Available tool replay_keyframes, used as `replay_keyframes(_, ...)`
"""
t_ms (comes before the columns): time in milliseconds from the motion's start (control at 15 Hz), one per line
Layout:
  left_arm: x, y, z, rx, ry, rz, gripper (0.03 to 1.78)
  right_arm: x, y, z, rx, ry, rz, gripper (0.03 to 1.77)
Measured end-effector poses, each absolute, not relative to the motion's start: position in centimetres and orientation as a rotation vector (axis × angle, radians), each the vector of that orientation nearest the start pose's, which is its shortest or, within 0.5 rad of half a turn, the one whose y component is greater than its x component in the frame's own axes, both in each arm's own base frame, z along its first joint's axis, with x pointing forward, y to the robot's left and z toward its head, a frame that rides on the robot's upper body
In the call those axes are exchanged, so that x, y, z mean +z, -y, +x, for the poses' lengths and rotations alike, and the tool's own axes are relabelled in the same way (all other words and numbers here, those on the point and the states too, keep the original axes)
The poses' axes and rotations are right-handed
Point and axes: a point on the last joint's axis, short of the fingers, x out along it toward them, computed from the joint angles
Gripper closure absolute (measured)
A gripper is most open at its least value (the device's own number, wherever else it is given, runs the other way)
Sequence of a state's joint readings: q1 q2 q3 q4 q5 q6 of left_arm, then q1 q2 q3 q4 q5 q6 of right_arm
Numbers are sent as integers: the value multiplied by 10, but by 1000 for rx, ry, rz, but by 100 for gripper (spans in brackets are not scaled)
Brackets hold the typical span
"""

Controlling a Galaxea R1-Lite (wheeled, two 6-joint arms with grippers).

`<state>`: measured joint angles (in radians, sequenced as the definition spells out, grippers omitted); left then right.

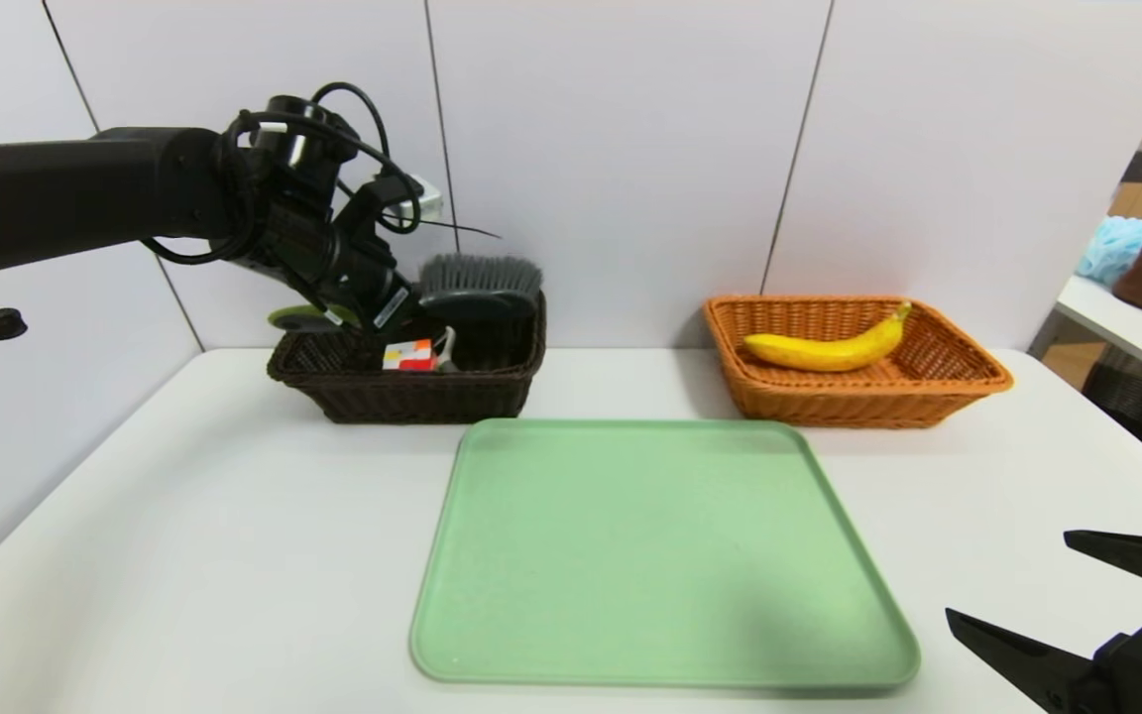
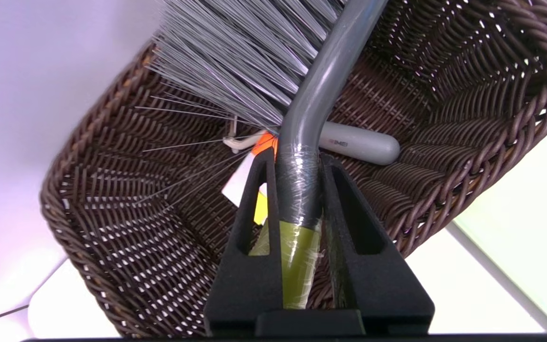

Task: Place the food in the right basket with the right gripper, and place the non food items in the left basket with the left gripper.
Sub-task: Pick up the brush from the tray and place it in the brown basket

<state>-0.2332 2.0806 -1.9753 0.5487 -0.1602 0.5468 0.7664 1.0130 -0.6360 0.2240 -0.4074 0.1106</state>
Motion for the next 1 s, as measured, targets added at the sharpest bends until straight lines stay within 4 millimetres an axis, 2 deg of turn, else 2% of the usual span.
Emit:
replay_keyframes(600, 248, 94, 401, -544, -569, 537, 150, 203, -74, 89, 319, -522, -230, 10)
replay_keyframes(800, 246, 93, 401, -544, -578, 532, 105, 203, -74, 90, 318, -524, -230, 10)
replay_keyframes(1000, 246, 93, 401, -544, -578, 530, 75, 203, -75, 91, 317, -527, -234, 10)
